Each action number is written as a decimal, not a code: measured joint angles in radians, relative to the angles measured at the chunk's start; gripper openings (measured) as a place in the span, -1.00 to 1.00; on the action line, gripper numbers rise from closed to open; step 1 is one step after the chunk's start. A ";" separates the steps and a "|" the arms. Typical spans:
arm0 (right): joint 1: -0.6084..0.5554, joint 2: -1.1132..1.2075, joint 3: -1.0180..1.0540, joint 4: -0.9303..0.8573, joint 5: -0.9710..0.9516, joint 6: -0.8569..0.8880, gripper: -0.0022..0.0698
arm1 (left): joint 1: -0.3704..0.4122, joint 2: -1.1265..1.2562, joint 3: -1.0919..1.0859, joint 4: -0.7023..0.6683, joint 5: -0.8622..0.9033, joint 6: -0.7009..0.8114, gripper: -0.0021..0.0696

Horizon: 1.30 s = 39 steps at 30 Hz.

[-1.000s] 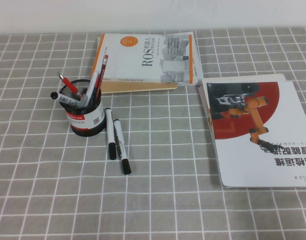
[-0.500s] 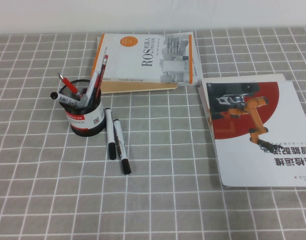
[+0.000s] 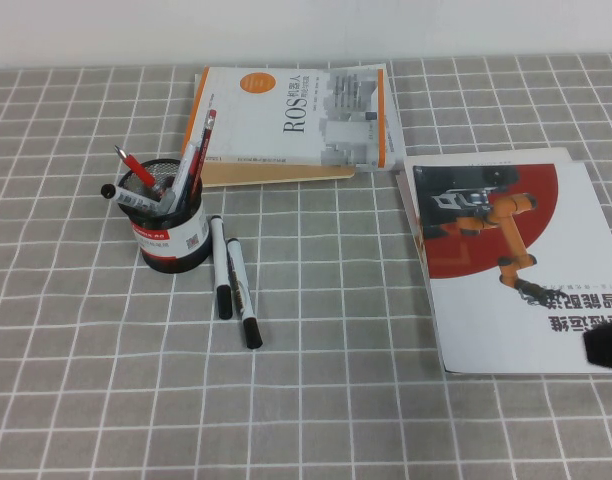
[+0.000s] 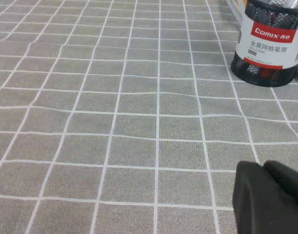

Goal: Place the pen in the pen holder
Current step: Pick up the pen on the table

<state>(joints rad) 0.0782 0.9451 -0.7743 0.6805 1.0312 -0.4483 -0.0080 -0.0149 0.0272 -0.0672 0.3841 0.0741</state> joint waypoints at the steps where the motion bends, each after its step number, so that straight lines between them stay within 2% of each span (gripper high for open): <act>1: 0.034 0.019 -0.016 -0.035 0.000 0.026 -0.97 | 0.000 0.000 0.000 0.000 0.000 0.000 -0.95; 5: 0.153 0.073 -0.057 -0.156 0.000 0.126 -0.97 | 0.000 0.000 0.000 0.000 0.000 0.000 -0.95; 6: 0.251 0.118 -0.088 -0.271 0.002 0.223 -0.97 | 0.000 0.000 0.000 0.000 0.000 0.000 -0.95; 11: 0.471 0.254 -0.192 -0.546 0.023 0.461 -0.97 | 0.000 0.000 0.000 0.000 0.000 0.000 -0.95; 16: 0.611 0.467 -0.382 -0.721 0.120 0.546 -0.97 | 0.000 0.000 0.000 0.000 0.000 0.000 -0.95; 21: 0.653 0.705 -0.650 -0.827 0.186 0.552 -0.97 | 0.000 0.000 0.000 0.000 0.000 0.000 -0.95; 27: 0.653 0.974 -0.957 -0.841 0.190 0.544 -0.97 | 0.000 0.000 0.000 0.000 0.000 0.000 -0.95; 39: 0.676 1.313 -1.401 -0.709 0.195 0.478 -0.97 | 0.000 0.000 0.000 0.000 0.000 0.000 -0.95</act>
<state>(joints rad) 0.7541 2.2580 -2.1757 -0.0285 1.2266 0.0296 -0.0080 -0.0149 0.0272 -0.0672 0.3841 0.0741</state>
